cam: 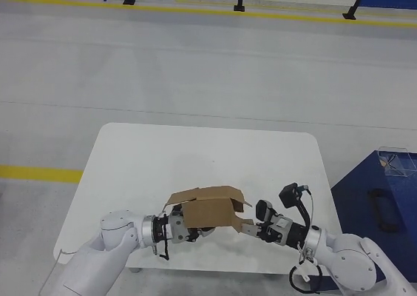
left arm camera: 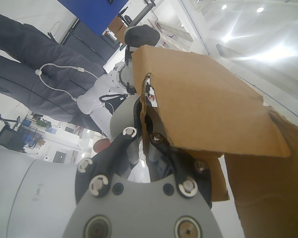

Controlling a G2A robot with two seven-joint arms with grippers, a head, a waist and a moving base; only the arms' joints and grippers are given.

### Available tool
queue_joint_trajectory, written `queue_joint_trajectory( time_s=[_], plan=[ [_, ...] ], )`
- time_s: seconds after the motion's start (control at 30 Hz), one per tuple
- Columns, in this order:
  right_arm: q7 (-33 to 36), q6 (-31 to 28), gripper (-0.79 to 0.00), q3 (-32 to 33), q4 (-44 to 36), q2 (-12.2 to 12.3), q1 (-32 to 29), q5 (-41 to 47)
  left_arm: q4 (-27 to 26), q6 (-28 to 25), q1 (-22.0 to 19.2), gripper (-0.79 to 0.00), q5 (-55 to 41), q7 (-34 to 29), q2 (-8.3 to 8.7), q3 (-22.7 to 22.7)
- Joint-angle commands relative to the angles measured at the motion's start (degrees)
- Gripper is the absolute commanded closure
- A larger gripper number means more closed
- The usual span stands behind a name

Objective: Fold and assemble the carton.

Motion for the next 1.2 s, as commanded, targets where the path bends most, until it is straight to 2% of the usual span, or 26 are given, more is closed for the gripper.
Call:
queue_joint_trajectory(
  time_s=[0.0, 0.13, 0.43, 0.93, 1.17],
  plan=[
    [0.04, 0.67, -0.785, -1.02, 0.35, -0.23, 1.27, -0.32, -0.02, -0.28, -0.09, 0.000, 0.15, -0.55, 0.01, 0.11],
    [0.28, 1.33, -0.785, -1.62, 1.46, -0.51, 2.71, -0.01, -0.06, -1.41, -0.31, 0.000, 0.66, -1.54, 0.02, 0.18],
    [1.64, 3.80, -0.785, 1.63, 3.99, -0.44, 2.78, 0.53, -0.64, -4.28, -0.28, 0.000, 3.08, -5.58, 0.37, 0.10],
    [1.21, 5.06, -0.785, -1.29, 6.00, -1.39, 5.31, -0.68, -3.25, -6.53, 1.06, 0.000, 6.34, -9.08, 1.02, 0.19],
    [1.82, 2.58, -0.785, 3.23, 5.82, -1.14, 3.62, 3.62, -3.52, -7.91, 0.96, 0.000, 6.65, -8.54, 1.03, -0.11]
  ],
)
